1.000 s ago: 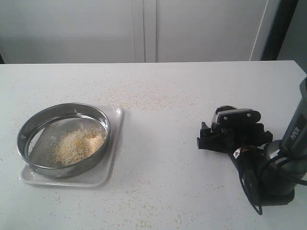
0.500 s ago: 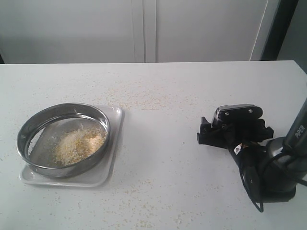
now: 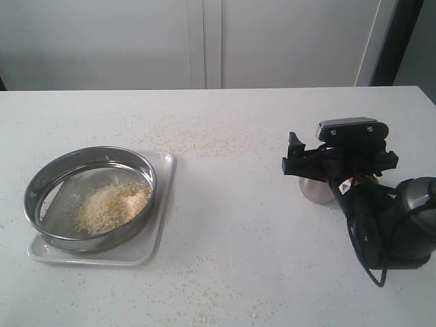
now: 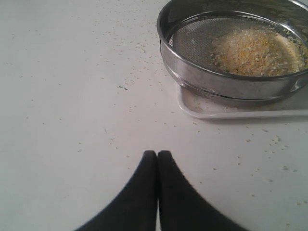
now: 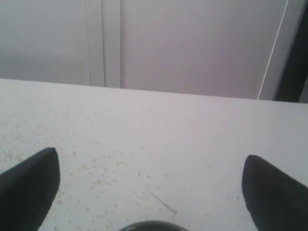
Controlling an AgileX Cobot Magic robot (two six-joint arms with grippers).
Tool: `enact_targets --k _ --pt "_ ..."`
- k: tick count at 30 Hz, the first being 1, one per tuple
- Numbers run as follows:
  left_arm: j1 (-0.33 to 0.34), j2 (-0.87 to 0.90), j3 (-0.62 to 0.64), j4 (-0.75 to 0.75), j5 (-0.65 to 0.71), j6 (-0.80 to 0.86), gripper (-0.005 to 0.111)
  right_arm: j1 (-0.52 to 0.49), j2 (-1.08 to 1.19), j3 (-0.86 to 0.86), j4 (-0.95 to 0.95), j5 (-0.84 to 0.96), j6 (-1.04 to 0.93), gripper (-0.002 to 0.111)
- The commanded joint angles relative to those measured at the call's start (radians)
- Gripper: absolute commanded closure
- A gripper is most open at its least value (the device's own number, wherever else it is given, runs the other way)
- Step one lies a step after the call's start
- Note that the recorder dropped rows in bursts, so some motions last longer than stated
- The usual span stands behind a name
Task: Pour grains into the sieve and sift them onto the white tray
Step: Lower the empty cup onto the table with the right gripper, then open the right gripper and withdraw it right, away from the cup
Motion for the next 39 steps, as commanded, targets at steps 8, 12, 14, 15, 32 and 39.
enact_targets --k 8,12,14,15,32,39 --pt "0.001 -0.005 0.006 -0.009 0.013 -0.002 0.107 -0.006 -0.155 -0.003 0.002 0.087 -0.013 0.024" --pt "0.001 -0.005 0.006 -0.009 0.013 -0.002 0.107 -0.006 -0.234 -0.001 -0.072 0.227 -0.015 0.054" --pt "0.001 -0.005 0.006 -0.009 0.013 -0.002 0.107 -0.006 -0.282 -0.001 -0.131 0.312 -0.013 0.076" --pt "0.001 -0.005 0.006 -0.009 0.013 -0.002 0.107 -0.006 -0.307 -0.001 -0.153 0.352 -0.011 0.088" --pt "0.001 -0.005 0.006 -0.009 0.013 -0.002 0.107 -0.006 -0.601 -0.003 -0.164 0.869 -0.011 0.108" --pt "0.001 -0.005 0.006 -0.009 0.013 -0.002 0.107 -0.006 -0.749 -0.005 -0.162 1.095 -0.007 0.108"
